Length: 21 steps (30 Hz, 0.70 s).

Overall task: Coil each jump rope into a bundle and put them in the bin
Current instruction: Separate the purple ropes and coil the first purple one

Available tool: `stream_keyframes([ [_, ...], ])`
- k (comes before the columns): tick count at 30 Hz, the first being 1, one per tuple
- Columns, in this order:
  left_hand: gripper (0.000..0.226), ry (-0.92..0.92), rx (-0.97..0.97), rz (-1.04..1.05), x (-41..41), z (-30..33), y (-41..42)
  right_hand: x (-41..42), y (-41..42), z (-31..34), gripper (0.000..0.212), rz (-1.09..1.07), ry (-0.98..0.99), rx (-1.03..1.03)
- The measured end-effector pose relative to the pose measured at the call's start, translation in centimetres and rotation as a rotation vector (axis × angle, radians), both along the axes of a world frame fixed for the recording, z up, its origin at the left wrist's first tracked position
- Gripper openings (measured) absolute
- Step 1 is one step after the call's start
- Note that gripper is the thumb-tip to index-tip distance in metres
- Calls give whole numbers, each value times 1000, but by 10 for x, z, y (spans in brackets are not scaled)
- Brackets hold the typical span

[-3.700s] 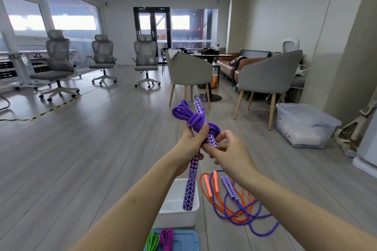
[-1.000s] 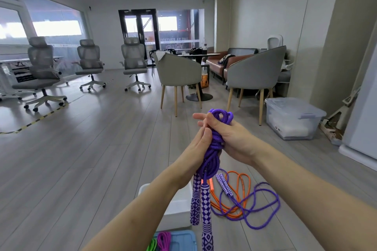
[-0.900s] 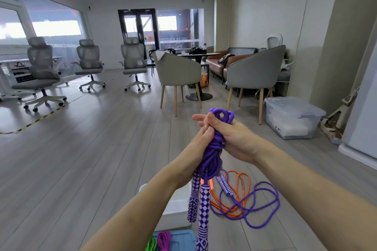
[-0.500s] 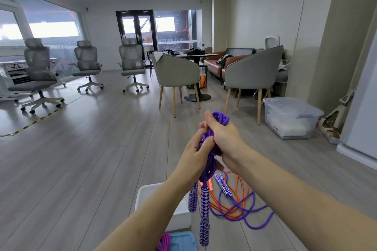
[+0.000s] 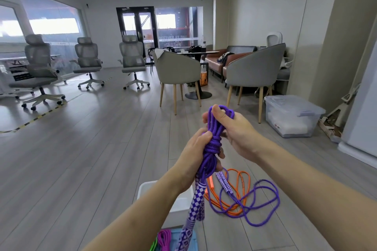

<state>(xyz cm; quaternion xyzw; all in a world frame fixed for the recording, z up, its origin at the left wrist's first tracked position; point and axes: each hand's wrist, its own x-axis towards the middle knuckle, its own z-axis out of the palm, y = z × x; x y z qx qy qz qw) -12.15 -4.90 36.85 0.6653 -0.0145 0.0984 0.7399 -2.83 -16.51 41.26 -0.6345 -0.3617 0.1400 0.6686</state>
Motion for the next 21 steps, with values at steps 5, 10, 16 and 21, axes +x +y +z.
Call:
stream_keyframes([
  [5, 23, -47, 49, 191, 4, -5, -3, 5, -1, -13, 31, -173, 26, -12],
  [10, 21, -91, 185, 293, 11, -9, -7, 3, -4, -13, 16, -326, 7, 68],
  [16, 21, -103, 263, 287, 11, -9, -3, -3, 2, -15, 22, -241, -46, 40],
  [21, 25, -49, 481, 250, 10, -9, 11, -3, -1, -13, 29, -228, -66, -21],
])
